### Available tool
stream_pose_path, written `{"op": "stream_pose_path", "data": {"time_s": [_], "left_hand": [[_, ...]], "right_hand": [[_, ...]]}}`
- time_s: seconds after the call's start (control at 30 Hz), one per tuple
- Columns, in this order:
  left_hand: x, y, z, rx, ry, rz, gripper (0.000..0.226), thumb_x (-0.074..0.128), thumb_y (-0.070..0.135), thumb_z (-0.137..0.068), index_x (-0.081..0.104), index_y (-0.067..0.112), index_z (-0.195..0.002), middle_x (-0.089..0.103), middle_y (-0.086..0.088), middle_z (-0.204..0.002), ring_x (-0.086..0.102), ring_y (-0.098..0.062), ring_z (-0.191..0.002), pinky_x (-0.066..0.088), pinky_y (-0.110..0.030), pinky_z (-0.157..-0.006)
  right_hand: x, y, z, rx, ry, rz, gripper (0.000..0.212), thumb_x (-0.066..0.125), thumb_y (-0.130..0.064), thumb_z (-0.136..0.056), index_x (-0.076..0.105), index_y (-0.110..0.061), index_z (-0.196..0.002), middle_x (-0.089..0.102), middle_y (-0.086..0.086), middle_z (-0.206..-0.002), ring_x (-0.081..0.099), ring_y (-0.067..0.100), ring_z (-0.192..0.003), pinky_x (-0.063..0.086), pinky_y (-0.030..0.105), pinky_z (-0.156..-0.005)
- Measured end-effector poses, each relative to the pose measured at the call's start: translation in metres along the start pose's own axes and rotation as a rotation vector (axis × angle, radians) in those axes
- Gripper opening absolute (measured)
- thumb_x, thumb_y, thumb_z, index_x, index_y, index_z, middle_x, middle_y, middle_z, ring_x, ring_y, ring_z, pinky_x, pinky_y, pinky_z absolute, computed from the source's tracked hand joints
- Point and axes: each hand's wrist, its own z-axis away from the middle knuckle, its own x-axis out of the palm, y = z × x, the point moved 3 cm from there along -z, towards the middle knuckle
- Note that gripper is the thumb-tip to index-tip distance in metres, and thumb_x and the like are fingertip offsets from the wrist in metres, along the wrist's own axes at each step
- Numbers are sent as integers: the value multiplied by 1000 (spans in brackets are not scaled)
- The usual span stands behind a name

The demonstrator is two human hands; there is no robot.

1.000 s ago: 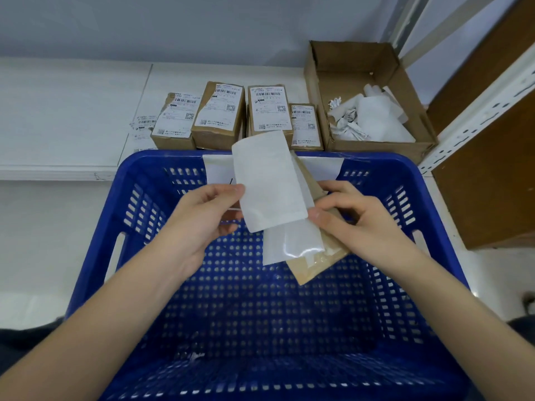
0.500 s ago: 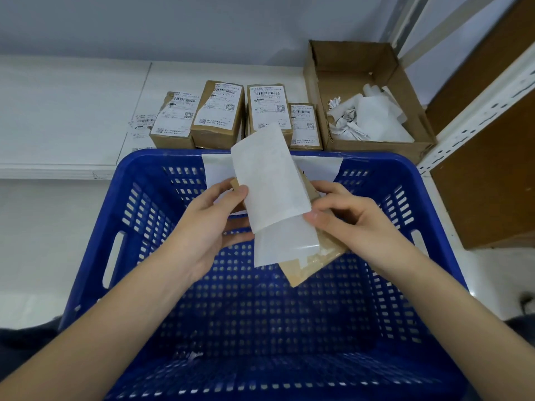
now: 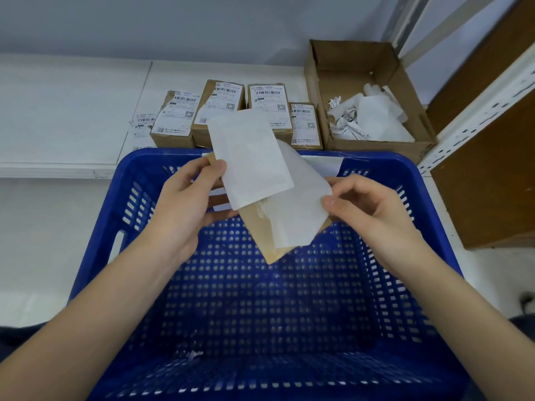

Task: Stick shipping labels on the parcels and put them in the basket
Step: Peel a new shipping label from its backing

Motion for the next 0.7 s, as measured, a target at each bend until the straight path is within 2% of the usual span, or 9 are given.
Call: {"op": "stream_pose_path", "data": {"time_s": [0.03, 0.1, 0.17, 0.2, 0.27, 0.33, 0.43, 0.53, 0.7], "left_hand": [[0, 0, 0, 9, 7, -6, 24, 55, 27, -96, 63, 21, -118, 70, -2, -103, 68, -18, -89, 55, -25, -59], [0, -1, -1, 28, 14, -25, 26, 56, 27, -96, 62, 21, -120, 69, -1, -104, 68, -16, -88, 55, -26, -60], [1, -2, -2, 44, 14, -56, 28, 55, 28, -96, 61, 22, -123, 69, 1, -105, 68, -15, -87, 56, -27, -62], [1, -3, -2, 49, 13, -70, 29, 55, 28, -96, 61, 22, -124, 69, 1, -105, 68, -15, -89, 56, -27, -64], [1, -4, -2, 56, 9, -87, 29, 55, 29, -96, 61, 24, -124, 69, 2, -105, 68, -15, -90, 57, -30, -68], [2, -5, -2, 64, 10, -96, 28, 55, 29, -96, 61, 24, -123, 70, 3, -103, 69, -15, -87, 57, -31, -70], [2, -5, -2, 76, 17, -107, 27, 55, 28, -96, 61, 23, -122, 70, 2, -100, 69, -13, -83, 58, -30, -68], [2, -5, -2, 78, 29, -116, 28, 55, 28, -96, 61, 23, -123, 70, 3, -102, 69, -14, -86, 58, -32, -70], [3, -4, -3, 86, 41, -132, 30, 55, 29, -96, 59, 22, -125, 69, 0, -106, 68, -17, -90, 59, -36, -76]], "right_hand": [[1, 1, 0, -16, 9, 30, 9, 62, -4, -85, 61, -12, -89, 66, -11, -109, 65, 0, -94, 51, 13, -73], [3, 4, 0, -62, 10, 72, 30, 63, -4, -85, 55, -22, -108, 56, -14, -124, 62, 1, -106, 53, 17, -78], [6, 5, 1, -191, -1, 183, 49, 64, -7, -88, 45, -28, -129, 44, -17, -138, 51, 2, -123, 51, 21, -88], [7, 4, 1, -271, -9, 242, 51, 63, -10, -90, 43, -26, -135, 39, -15, -145, 44, 3, -130, 49, 23, -95], [9, 3, 2, -379, -32, 329, 44, 57, -22, -92, 47, -22, -135, 37, -11, -149, 36, 5, -136, 42, 31, -106], [11, 5, 3, -393, -63, 391, 41, 53, -33, -90, 53, -23, -130, 43, -10, -145, 36, 5, -136, 36, 37, -111], [16, 10, 4, -359, -99, 432, 47, 61, -40, -84, 55, -25, -129, 45, -11, -143, 39, 1, -133, 35, 28, -110], [17, 12, 4, -366, -54, 430, 50, 71, -32, -80, 56, -22, -127, 48, -9, -139, 44, -2, -127, 39, 17, -103], [12, 10, 4, -343, 75, 386, 43, 74, -17, -81, 61, -17, -122, 60, -10, -123, 56, 1, -112, 48, 17, -92]]}}
